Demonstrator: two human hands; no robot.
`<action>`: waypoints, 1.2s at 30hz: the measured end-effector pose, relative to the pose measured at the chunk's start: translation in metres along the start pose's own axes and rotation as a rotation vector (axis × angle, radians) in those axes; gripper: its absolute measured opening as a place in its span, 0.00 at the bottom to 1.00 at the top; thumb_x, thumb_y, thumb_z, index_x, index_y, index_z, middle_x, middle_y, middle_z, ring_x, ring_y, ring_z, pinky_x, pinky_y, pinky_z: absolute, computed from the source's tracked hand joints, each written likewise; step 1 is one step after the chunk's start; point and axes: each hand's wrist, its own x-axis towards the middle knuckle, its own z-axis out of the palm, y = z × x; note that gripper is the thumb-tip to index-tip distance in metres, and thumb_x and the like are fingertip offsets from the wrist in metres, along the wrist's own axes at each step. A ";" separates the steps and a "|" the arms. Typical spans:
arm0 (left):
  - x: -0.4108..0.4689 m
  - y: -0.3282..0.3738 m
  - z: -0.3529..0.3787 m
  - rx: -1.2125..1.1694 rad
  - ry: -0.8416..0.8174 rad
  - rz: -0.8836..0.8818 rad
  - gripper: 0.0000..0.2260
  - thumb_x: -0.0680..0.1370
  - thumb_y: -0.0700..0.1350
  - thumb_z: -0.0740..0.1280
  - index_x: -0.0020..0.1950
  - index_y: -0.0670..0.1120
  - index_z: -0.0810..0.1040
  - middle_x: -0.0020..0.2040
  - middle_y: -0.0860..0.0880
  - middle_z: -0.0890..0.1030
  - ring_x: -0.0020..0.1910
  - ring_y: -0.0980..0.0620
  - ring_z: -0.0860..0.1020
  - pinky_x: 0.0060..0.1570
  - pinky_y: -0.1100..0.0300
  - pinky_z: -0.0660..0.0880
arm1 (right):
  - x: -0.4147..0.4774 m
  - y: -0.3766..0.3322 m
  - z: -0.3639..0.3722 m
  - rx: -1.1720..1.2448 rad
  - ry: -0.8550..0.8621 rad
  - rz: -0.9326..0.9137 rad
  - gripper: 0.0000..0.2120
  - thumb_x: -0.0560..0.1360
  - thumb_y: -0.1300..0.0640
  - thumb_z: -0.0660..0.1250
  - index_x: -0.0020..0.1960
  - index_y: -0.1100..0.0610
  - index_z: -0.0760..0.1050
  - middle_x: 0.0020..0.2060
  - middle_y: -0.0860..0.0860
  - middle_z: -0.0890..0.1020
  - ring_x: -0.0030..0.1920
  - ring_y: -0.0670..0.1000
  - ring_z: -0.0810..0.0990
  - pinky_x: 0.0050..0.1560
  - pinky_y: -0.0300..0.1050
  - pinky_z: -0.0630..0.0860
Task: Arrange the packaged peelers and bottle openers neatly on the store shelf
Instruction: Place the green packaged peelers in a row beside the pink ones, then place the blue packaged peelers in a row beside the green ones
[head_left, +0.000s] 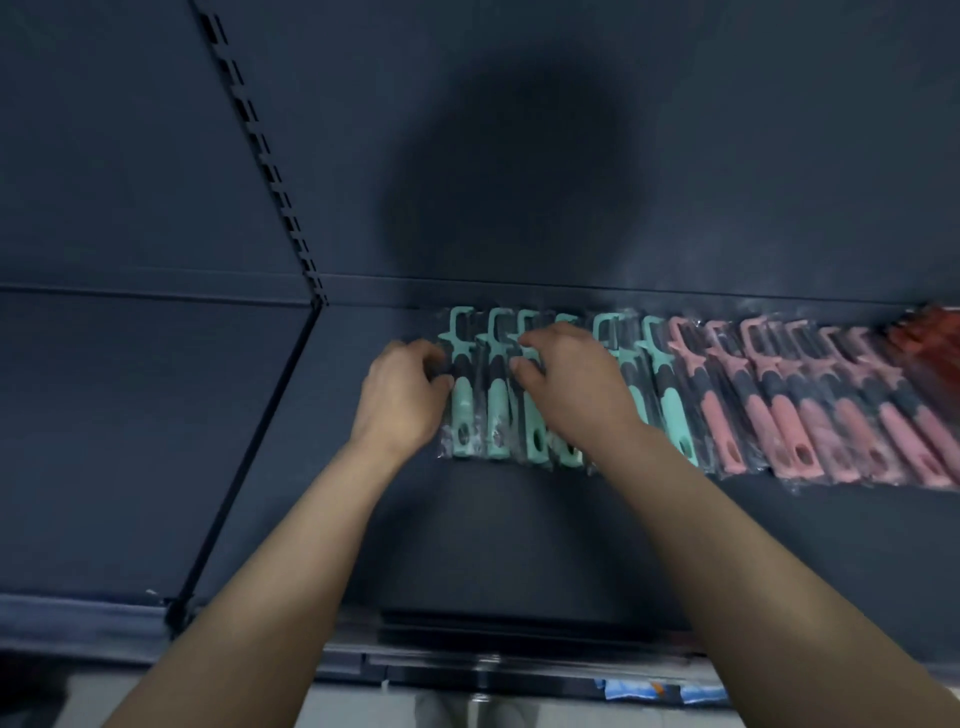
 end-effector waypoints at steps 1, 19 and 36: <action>-0.002 0.000 -0.003 0.013 0.022 0.015 0.11 0.76 0.42 0.66 0.58 0.44 0.78 0.56 0.44 0.78 0.53 0.46 0.77 0.50 0.61 0.71 | 0.001 -0.002 -0.002 -0.016 -0.003 -0.013 0.16 0.79 0.53 0.60 0.63 0.59 0.74 0.58 0.57 0.77 0.60 0.57 0.73 0.59 0.49 0.70; -0.058 -0.114 -0.160 0.325 0.303 0.298 0.10 0.77 0.42 0.65 0.57 0.41 0.77 0.51 0.43 0.78 0.52 0.42 0.75 0.52 0.49 0.71 | -0.003 -0.188 0.033 -0.185 -0.012 -0.333 0.17 0.79 0.49 0.59 0.63 0.58 0.72 0.60 0.55 0.75 0.61 0.57 0.71 0.61 0.50 0.68; -0.143 -0.351 -0.358 0.414 0.422 -0.063 0.12 0.77 0.42 0.65 0.60 0.42 0.77 0.51 0.44 0.78 0.53 0.41 0.75 0.54 0.46 0.72 | -0.012 -0.489 0.158 -0.073 -0.184 -0.619 0.18 0.80 0.49 0.58 0.63 0.59 0.72 0.60 0.55 0.75 0.60 0.56 0.71 0.61 0.52 0.68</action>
